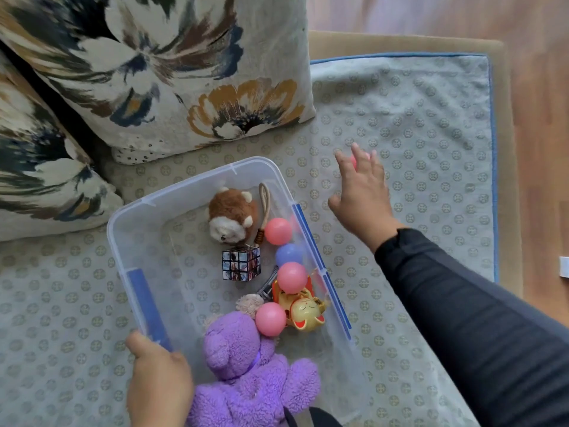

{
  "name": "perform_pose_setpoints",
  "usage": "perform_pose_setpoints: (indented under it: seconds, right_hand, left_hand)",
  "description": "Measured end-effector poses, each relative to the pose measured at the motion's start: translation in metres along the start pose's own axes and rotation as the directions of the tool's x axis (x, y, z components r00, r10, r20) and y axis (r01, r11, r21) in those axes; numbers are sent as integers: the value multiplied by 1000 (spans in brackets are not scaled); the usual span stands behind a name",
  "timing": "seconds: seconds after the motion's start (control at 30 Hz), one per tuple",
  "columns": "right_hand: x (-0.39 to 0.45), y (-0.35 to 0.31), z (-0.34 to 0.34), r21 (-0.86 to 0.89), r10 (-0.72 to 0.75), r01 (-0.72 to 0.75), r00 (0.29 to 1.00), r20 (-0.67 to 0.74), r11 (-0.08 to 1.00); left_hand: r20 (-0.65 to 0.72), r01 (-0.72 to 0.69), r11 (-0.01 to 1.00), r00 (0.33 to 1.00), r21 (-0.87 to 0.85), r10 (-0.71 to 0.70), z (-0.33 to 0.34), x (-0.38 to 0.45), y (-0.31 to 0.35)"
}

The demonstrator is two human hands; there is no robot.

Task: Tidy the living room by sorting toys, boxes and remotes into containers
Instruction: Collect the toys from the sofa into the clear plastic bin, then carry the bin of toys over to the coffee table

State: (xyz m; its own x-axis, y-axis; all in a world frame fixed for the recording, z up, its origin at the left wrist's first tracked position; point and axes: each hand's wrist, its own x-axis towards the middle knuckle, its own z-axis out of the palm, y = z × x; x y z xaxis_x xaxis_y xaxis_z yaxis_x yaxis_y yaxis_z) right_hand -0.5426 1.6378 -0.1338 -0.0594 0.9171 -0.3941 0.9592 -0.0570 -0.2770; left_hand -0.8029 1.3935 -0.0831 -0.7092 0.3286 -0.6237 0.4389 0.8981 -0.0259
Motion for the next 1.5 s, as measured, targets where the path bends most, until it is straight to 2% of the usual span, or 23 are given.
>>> perform_pose_setpoints:
  seconds: [0.1,0.23,0.33,0.4,0.47,0.53,0.63,0.7,0.8,0.83,0.93,1.0,1.17,1.33,1.5]
  right_hand:
    - [30,14,8,-102,61,-51,994,92,993]
    - [32,41,27,-225,147,-116,981,127,967]
    - [8,46,25,-105,193,-175,963,189,979]
    - [-18,36,14,90,187,-192,981,59,977]
    - [-55,13,-2,230,139,-102,979,-150,968]
    - [-99,-16,-11,296,21,52,971,-240,954]
    - [-153,-46,1,266,-175,188,982,-72,946]
    - [-169,-51,14,193,-179,178,984,-13,965]
    - [-169,-45,31,174,-35,60,989,-143,983]
    - [-168,-41,38,193,36,-12,992,-121,981]
    - [-167,-37,55,288,212,-221,975,64,932]
    - [-171,-42,56,293,300,-300,953,45,908]
    - [-192,-69,45,318,373,-341,927,-44,885]
    - [-241,-108,39,477,462,-384,885,-52,790]
    - [-303,-147,15,616,577,-411,812,-87,672]
  left_hand:
    - [12,-14,1000,1000,9,14,0,0,0]
    - [14,-49,999,999,1,49,0,-1,0]
    - [19,-68,998,998,9,68,-1,-1,-1]
    - [26,-84,996,996,9,83,-2,-1,-1]
    - [20,-107,994,994,-11,107,-5,-2,0]
    - [24,-124,992,992,-29,124,-6,-3,1]
    - [43,-104,994,993,-23,105,-10,-4,2]
    - [74,-108,994,991,-11,108,-13,-4,1]
    - [100,-127,992,987,-7,128,-16,-3,-2]
    - [110,-133,991,985,2,132,-17,-2,-4]
    - [139,-210,977,969,18,206,-18,3,-12]
    - [175,-252,968,953,-2,249,-23,4,-17]
    - [214,-314,949,925,-37,315,-47,17,-35]
    - [156,-473,881,872,20,465,-102,32,-55]
    - [164,-658,749,749,75,642,-169,24,-50]
